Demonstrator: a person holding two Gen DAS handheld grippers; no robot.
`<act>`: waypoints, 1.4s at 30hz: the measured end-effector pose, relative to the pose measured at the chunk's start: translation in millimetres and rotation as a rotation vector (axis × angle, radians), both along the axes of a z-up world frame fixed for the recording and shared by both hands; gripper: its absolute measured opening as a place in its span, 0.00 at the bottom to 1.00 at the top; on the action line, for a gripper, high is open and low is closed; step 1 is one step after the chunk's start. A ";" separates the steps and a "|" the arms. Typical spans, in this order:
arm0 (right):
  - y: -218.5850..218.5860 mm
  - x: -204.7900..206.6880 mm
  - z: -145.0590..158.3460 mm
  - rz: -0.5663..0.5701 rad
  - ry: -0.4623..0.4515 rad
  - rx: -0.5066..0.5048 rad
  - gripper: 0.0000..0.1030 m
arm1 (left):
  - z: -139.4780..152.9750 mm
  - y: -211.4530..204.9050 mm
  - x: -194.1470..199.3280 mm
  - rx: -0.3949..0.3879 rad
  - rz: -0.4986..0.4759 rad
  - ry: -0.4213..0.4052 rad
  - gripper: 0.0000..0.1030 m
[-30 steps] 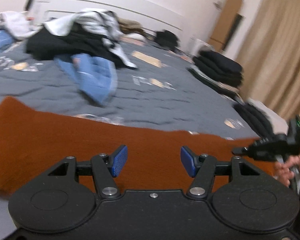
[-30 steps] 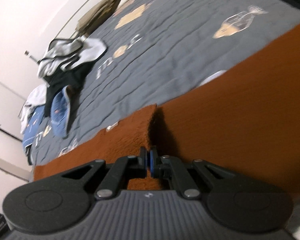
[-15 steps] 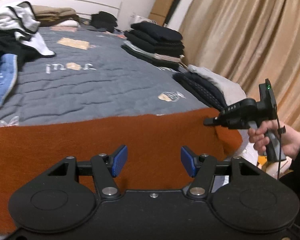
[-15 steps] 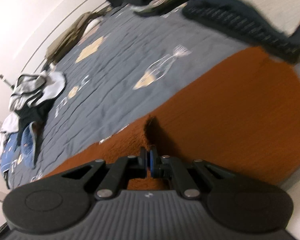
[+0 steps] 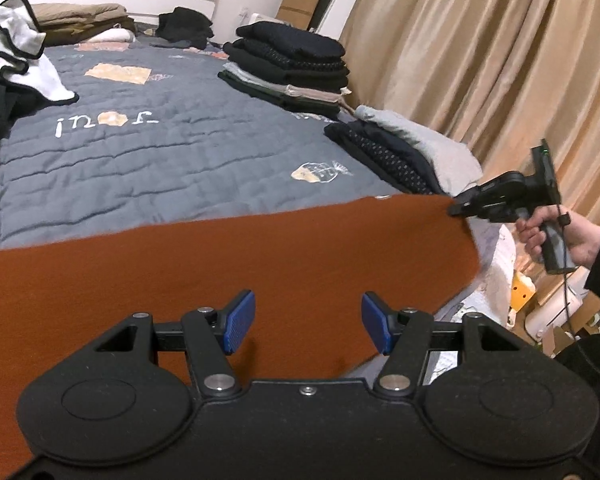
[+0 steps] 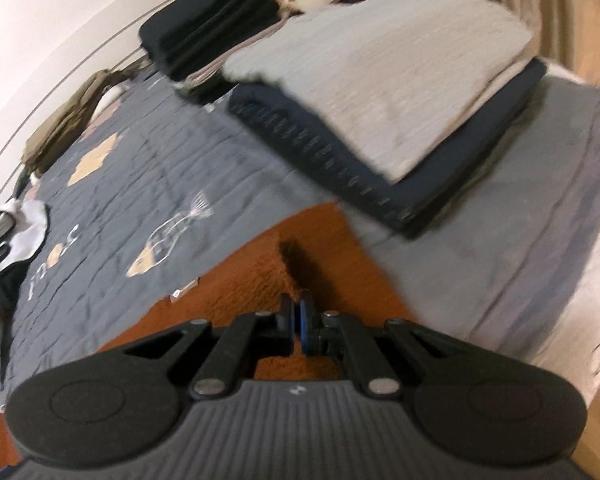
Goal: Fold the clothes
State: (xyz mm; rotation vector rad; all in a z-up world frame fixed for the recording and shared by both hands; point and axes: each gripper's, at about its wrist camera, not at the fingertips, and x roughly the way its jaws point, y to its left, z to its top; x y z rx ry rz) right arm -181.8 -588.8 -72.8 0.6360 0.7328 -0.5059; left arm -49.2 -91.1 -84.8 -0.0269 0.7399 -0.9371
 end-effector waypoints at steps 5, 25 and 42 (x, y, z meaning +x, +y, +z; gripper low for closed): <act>-12.4 5.1 -17.2 0.015 0.091 -0.047 0.04 | -2.4 0.1 2.7 0.015 0.009 0.006 0.57; -3.4 0.6 -22.1 0.094 0.026 -0.097 0.36 | 18.7 56.8 32.7 0.009 0.216 -0.022 0.62; -33.9 -8.1 -16.7 -0.051 0.028 -0.079 0.01 | 13.8 51.2 32.0 0.019 0.203 -0.017 0.62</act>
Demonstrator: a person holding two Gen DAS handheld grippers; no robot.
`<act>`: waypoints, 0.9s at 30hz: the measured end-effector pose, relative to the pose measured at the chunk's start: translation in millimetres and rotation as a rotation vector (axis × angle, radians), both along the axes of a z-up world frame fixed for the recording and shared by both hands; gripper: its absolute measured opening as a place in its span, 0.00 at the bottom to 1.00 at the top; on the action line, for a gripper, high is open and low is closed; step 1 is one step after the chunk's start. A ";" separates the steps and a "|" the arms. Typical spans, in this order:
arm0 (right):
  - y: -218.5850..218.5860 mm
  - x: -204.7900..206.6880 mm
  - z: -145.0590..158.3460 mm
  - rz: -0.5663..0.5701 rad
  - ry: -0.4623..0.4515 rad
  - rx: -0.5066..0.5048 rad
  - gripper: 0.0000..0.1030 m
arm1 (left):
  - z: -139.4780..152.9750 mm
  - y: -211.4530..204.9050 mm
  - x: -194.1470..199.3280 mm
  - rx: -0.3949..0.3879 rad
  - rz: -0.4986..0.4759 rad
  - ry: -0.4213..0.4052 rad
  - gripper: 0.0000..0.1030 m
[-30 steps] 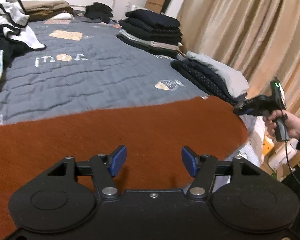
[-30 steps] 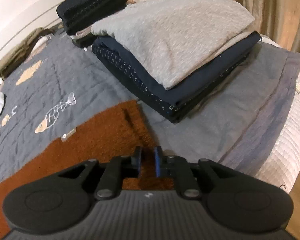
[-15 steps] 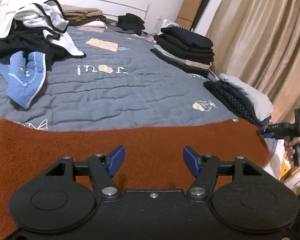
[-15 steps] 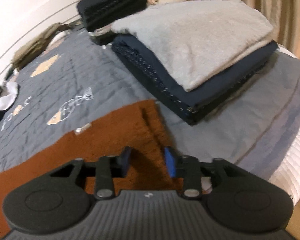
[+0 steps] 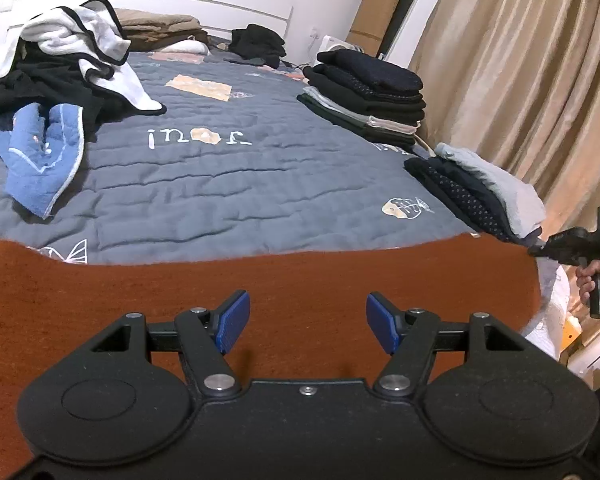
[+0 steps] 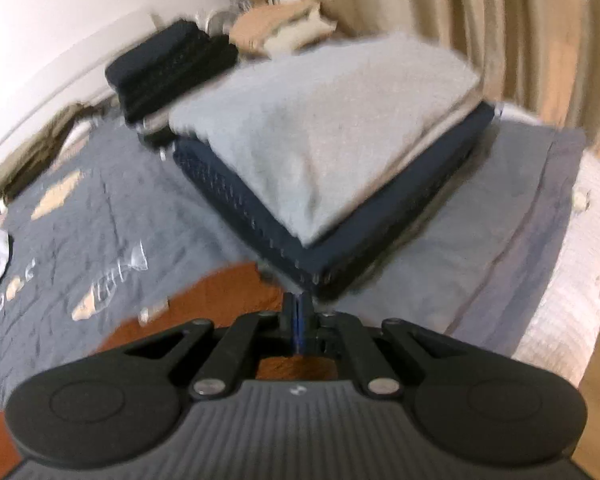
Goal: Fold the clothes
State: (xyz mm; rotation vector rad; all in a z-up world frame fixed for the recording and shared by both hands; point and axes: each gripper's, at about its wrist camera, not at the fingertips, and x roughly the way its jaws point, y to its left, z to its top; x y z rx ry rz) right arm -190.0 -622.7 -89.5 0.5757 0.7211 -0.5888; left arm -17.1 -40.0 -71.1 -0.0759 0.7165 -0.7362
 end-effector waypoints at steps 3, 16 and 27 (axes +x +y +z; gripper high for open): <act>0.1 7.7 -11.3 0.012 0.085 -0.017 0.04 | 0.1 1.6 3.1 0.018 0.002 0.004 0.64; 76.9 14.3 22.6 0.090 -0.110 -0.014 0.37 | 16.6 95.6 40.1 0.040 0.314 0.010 0.68; 230.0 81.3 36.3 0.391 -0.173 0.040 0.44 | 3.6 133.1 42.5 0.139 0.378 0.058 0.68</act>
